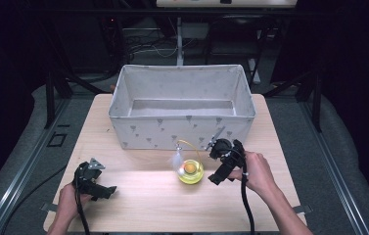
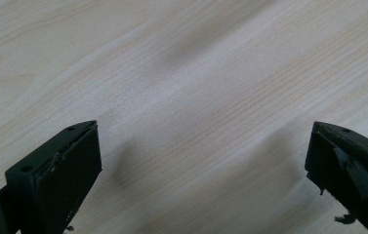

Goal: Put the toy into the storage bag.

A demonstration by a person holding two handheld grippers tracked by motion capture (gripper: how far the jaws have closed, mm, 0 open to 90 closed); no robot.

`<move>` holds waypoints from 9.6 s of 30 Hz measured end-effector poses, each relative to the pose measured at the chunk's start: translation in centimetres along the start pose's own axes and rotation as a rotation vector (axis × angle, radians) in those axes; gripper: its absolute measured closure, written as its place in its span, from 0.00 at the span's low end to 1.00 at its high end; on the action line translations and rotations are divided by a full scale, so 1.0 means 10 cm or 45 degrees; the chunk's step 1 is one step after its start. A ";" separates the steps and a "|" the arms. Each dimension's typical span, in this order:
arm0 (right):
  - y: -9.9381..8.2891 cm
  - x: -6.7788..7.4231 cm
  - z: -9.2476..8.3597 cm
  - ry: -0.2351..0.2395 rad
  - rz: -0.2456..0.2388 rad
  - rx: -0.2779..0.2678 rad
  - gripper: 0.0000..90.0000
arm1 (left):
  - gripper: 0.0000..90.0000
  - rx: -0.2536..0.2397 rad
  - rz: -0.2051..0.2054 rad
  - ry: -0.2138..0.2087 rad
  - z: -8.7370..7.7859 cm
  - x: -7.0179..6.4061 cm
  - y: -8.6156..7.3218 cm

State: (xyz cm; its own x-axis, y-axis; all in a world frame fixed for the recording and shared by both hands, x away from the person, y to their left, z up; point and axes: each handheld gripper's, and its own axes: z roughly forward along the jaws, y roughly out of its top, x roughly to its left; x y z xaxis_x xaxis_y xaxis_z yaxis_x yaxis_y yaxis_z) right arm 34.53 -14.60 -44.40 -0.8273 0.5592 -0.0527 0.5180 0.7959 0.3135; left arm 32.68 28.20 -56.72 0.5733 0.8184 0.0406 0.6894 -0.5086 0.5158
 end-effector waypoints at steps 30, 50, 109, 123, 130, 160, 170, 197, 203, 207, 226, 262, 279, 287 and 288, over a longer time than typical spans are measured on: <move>0.72 0.20 -0.28 -0.010 -0.258 0.055 0.89 | 0.00 0.013 0.008 -0.006 0.01 0.01 0.00; 0.85 0.21 -0.41 -0.012 -0.289 0.071 0.98 | 0.00 0.003 0.002 0.004 0.01 0.01 0.00; 0.77 -0.01 -1.17 -0.014 -0.194 -0.042 0.98 | 0.00 0.008 0.002 0.003 0.02 0.00 0.00; 0.79 -0.08 -1.41 -0.023 -0.174 -0.071 0.98 | 0.00 0.007 0.007 0.006 0.03 -0.01 0.01; 0.81 -0.11 -1.51 -0.038 -0.164 -0.083 0.98 | 0.00 0.004 0.001 0.002 0.02 0.00 0.00; 0.97 -0.21 -2.03 -0.083 -0.159 -0.114 0.98 | 0.00 0.009 0.010 -0.002 0.02 -0.01 0.01; 1.00 -0.25 -2.16 -0.107 -0.148 -0.124 0.98 | 0.00 0.012 0.010 -0.007 0.02 -0.01 0.01; 1.15 -0.58 -2.45 -0.191 -0.018 -0.171 0.98 | 0.00 0.012 0.009 -0.014 0.02 -0.01 0.01; 1.18 -0.66 -2.46 -0.212 0.011 -0.171 0.98 | 0.00 0.014 0.009 -0.013 0.02 -0.01 0.01; 1.19 -0.71 -2.48 -0.228 0.037 -0.179 0.98 | 0.00 0.012 0.009 -0.014 0.02 -0.01 0.01; 1.23 -1.00 -2.39 -0.310 0.153 -0.242 0.98 | 0.00 0.012 0.011 -0.015 0.02 -0.01 0.01; 1.09 -1.59 -1.85 -0.347 0.387 -0.288 0.98 | 0.00 0.012 0.009 -0.016 0.02 0.00 0.01; 0.97 -1.71 -1.49 -0.299 0.417 -0.188 0.98 | 0.00 0.012 0.008 -0.016 0.02 0.00 0.01; 0.89 -1.75 -1.35 -0.275 0.436 -0.148 0.98 | 0.00 0.013 0.010 -0.017 0.02 0.00 0.01; 0.88 -1.75 -1.34 -0.272 0.438 -0.139 0.98 | 0.00 0.013 0.010 -0.016 0.02 0.00 0.01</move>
State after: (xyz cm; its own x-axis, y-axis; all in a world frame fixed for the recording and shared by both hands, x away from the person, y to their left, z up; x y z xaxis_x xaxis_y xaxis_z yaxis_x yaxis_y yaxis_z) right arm 50.69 -20.50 -28.06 -0.5406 0.8328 -0.1196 0.7205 0.5316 0.4453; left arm 32.80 28.10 -56.86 0.5841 0.8110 0.0336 0.6896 -0.5176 0.5065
